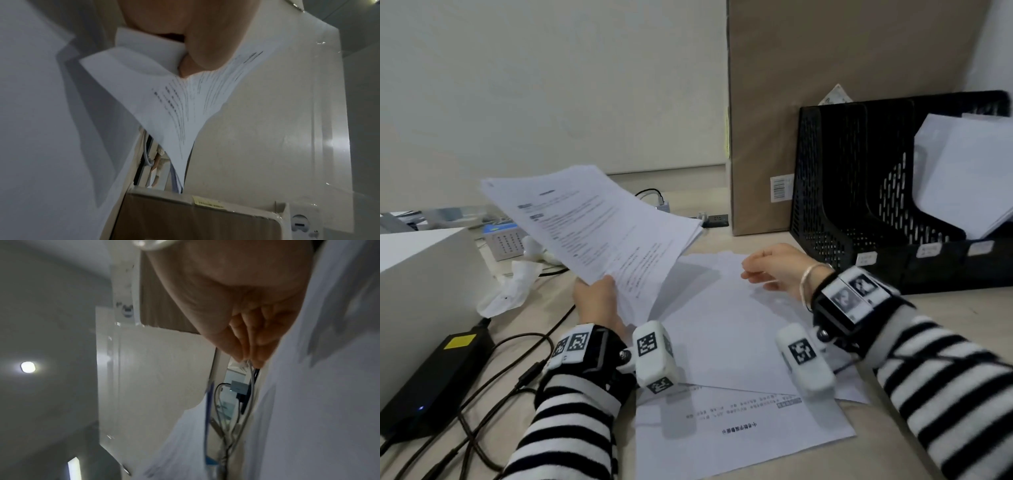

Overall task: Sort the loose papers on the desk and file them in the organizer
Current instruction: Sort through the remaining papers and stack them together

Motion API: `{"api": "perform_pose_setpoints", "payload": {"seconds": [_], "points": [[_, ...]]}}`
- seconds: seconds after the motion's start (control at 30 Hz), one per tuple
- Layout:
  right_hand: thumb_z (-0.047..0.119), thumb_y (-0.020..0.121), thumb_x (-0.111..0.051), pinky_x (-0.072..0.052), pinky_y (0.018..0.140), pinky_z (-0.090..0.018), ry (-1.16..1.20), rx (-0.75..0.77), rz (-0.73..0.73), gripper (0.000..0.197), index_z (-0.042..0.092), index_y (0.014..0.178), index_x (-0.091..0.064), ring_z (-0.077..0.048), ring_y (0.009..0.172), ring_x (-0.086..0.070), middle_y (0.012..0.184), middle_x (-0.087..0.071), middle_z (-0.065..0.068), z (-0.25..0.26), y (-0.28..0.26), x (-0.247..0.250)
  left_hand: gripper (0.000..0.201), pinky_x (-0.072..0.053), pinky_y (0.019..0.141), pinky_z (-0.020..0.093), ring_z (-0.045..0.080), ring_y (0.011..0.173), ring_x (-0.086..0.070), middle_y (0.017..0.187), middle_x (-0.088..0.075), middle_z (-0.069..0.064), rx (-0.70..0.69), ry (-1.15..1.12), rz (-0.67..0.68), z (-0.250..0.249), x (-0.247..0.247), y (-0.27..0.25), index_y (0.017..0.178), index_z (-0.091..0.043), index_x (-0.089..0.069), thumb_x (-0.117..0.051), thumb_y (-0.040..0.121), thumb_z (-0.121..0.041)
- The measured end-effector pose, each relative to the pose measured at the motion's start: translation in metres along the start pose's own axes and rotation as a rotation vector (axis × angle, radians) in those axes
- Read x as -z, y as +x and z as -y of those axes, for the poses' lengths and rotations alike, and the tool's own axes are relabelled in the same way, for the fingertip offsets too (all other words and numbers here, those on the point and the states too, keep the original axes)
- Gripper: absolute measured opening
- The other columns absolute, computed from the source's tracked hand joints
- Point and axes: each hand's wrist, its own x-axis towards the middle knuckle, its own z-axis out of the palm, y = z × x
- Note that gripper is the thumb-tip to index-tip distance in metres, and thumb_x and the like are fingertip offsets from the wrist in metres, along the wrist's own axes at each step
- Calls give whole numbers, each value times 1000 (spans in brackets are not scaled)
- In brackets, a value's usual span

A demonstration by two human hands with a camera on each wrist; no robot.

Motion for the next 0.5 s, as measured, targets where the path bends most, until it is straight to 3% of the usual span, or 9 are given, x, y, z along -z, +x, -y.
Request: {"api": "perform_pose_setpoints", "payload": {"seconds": [0.07,0.13,0.17,0.23,0.33,0.43,0.5], "points": [[16,87,-67,-51,71,-26,-362,7,36,17,13,103,-63,-16,92,-60,104,-61,-4,14,24,-4,44,-44,85,31,29,102,-58,121,-59,12,-37,-6,-40,-5,0,-5,133,-6,-49,-39,93,8],[22,86,-68,-46,94,-31,-751,25,90,44,12,127,-56,-21,117,-54,126,-55,-1,27,45,-12,44,-42,84,28,25,100,-55,122,-56,10,-44,-6,-58,-8,0,-11,135,-4,-46,-38,94,8],[25,86,-69,-43,98,-30,-882,30,121,52,13,134,-51,-22,122,-52,134,-53,-1,33,55,-15,44,-41,84,28,24,100,-53,118,-54,8,-36,-1,-58,-9,-1,-14,136,-4,-45,-38,94,8],[33,82,-73,-44,98,-32,-1017,-15,207,63,18,137,-48,-23,120,-53,136,-53,-1,39,71,-21,44,-42,84,30,27,102,-55,116,-54,9,-20,-28,-42,-9,-1,-15,136,-6,-44,-38,95,8],[49,67,-81,-50,91,-36,-1181,-79,284,78,19,133,-53,-25,108,-61,123,-63,-1,42,81,-30,44,-45,85,36,29,99,-55,116,-54,12,-5,-31,-60,-8,-1,-12,135,-9,-44,-38,95,8],[55,67,-76,-51,81,-31,-1370,-43,253,71,19,125,-57,-23,100,-64,116,-66,0,41,83,-36,44,-45,84,35,29,99,-56,118,-56,13,3,-46,-53,-7,1,-7,135,-6,-44,-39,94,9],[52,68,-78,-49,79,-30,-1342,-39,271,69,23,126,-54,-20,93,-60,110,-61,4,38,87,-34,44,-45,85,34,27,99,-55,122,-56,13,17,-52,-49,-9,2,-8,137,-5,-43,-40,95,7]]}}
